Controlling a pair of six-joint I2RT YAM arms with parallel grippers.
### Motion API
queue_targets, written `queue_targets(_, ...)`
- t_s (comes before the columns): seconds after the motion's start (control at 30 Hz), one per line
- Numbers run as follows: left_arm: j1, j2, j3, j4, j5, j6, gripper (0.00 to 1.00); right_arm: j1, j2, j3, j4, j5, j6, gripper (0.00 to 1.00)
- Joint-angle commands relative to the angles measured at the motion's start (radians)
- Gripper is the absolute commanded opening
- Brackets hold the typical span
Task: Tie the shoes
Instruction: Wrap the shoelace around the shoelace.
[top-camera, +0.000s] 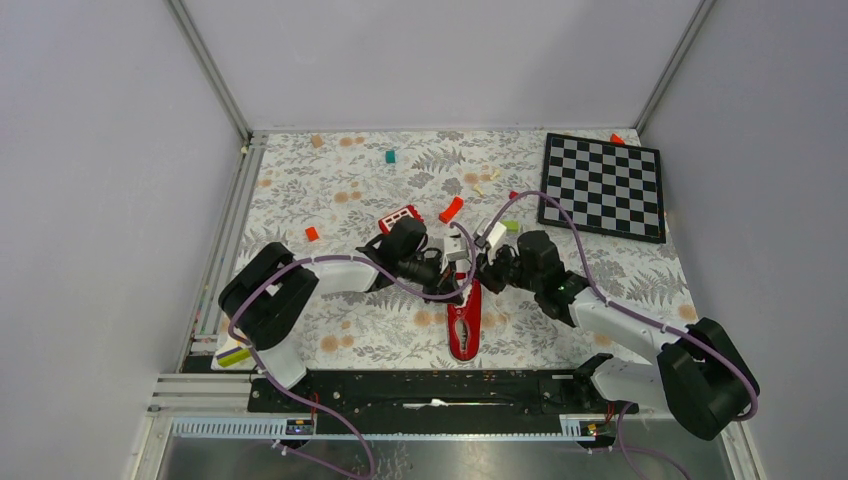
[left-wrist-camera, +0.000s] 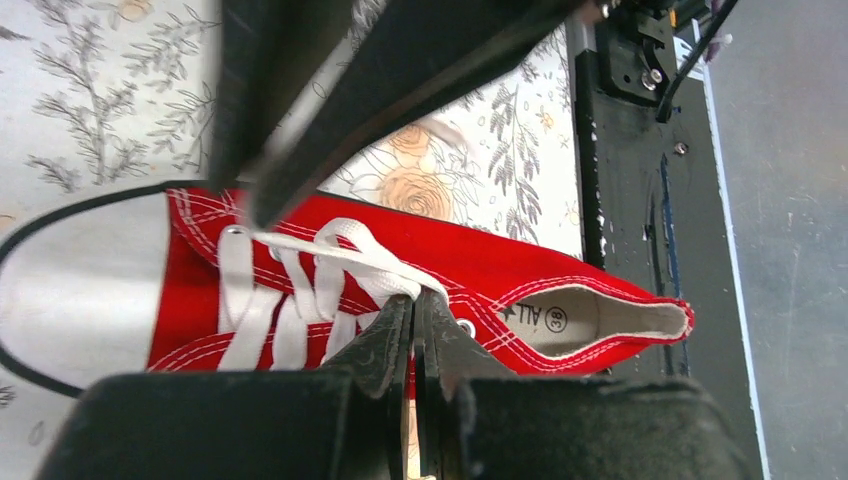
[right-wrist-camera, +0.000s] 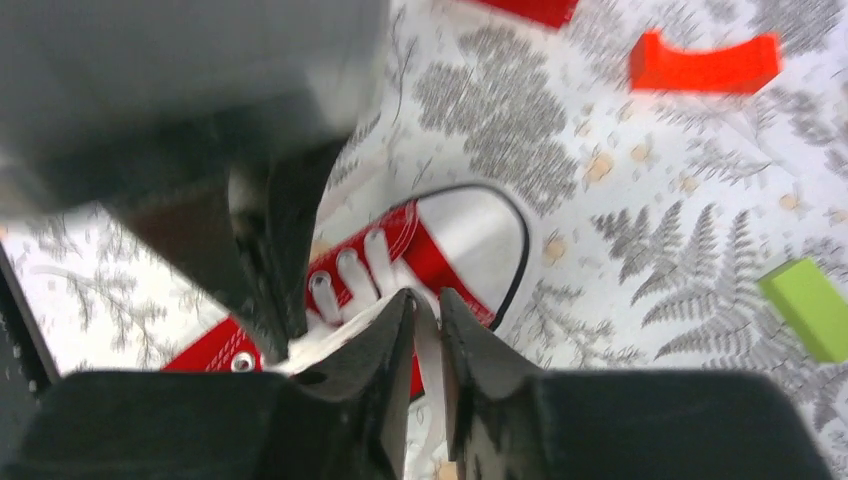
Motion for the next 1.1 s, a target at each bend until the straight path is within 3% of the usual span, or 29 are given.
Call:
queue_targets(0.0, -0.016, 0.014, 0.001, -0.089, 0.12, 0.007, 0.0, -0.01, -0.015, 0.024, 0.223, 0.059, 0.022, 0.3)
queue_targets(0.07, -0.016, 0.011, -0.002, -0.089, 0.116, 0.007, 0.0, -0.01, -0.016, 0.011, 0.246, 0.069, 0.041, 0.34)
queue_targets(0.23, -0.016, 0.007, -0.003, -0.082, 0.114, 0.0, 0.0, -0.01, -0.042, -0.015, 0.233, 0.094, 0.061, 0.34)
queue_targets(0.43, -0.016, -0.002, -0.018, -0.052, 0.116, -0.018, 0.0, -0.011, -0.166, -0.063, 0.197, 0.187, 0.123, 0.38)
queue_targets(0.57, -0.015, -0.022, -0.042, 0.015, 0.099, -0.056, 0.0, -0.01, -0.287, -0.065, 0.054, 0.255, 0.197, 0.42)
queue_targets(0.7, -0.014, -0.029, -0.065, 0.093, 0.08, -0.103, 0.0, -0.01, -0.369, -0.025, -0.168, 0.341, 0.389, 0.44)
queue_targets(0.83, -0.016, -0.044, -0.105, 0.198, 0.051, -0.182, 0.0, -0.01, -0.362, -0.006, -0.324, 0.305, 0.564, 0.48)
queue_targets(0.97, -0.016, -0.084, -0.203, 0.403, -0.004, -0.301, 0.0, -0.01, -0.334, -0.051, -0.313, 0.257, 0.731, 0.51)
queue_targets(1.07, -0.016, -0.107, -0.247, 0.462, -0.029, -0.333, 0.0, -0.01, -0.312, -0.074, -0.246, 0.175, 0.759, 0.5)
